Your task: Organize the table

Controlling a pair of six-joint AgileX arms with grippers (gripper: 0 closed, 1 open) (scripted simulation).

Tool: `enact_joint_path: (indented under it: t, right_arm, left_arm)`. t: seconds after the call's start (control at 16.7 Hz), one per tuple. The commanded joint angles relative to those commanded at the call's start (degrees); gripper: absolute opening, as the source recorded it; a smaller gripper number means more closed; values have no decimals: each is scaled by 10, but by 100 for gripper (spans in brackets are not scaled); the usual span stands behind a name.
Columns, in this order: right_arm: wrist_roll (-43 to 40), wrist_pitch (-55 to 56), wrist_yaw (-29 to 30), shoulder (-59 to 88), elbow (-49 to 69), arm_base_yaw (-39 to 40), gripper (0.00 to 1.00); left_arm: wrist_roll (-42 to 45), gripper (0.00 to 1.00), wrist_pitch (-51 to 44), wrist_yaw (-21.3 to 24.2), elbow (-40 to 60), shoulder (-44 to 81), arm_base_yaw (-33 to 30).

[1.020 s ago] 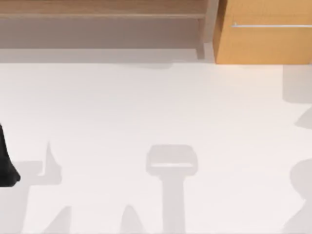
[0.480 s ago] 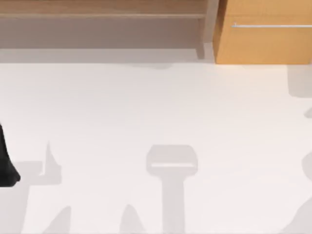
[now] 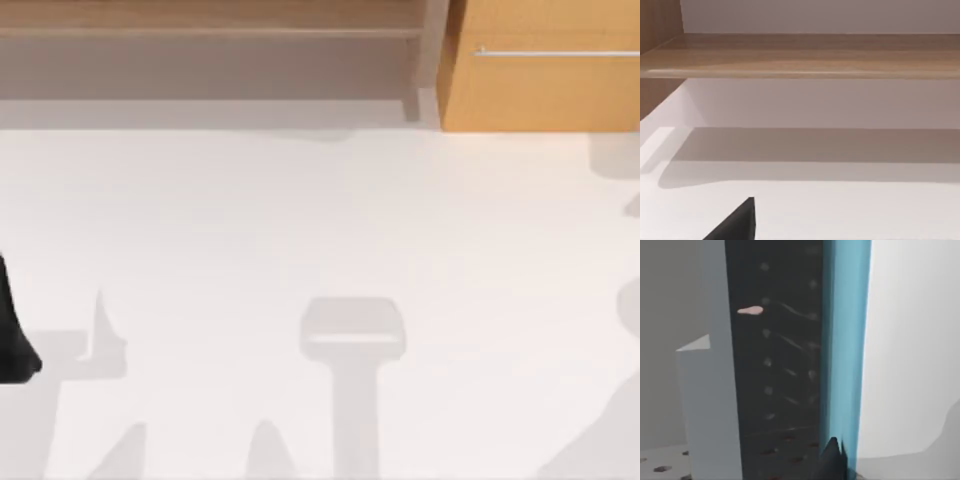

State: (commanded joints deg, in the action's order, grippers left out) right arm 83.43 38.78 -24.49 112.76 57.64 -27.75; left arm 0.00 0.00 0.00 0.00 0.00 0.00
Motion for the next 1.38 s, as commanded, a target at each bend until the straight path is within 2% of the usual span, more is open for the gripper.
enact_joint_path:
  t: [0.24,1.02,1.38]
  right_arm:
    - [1,-1,1,2,2,0,0]
    - [1,-1,1,2,2,0,98]
    - [1,-1,1,2,2,0,100]
  left_arm:
    - [0,100,0,0,0,0,0]
    - [0,100,0,0,0,0,0]
    - [0,100,0,0,0,0,0]
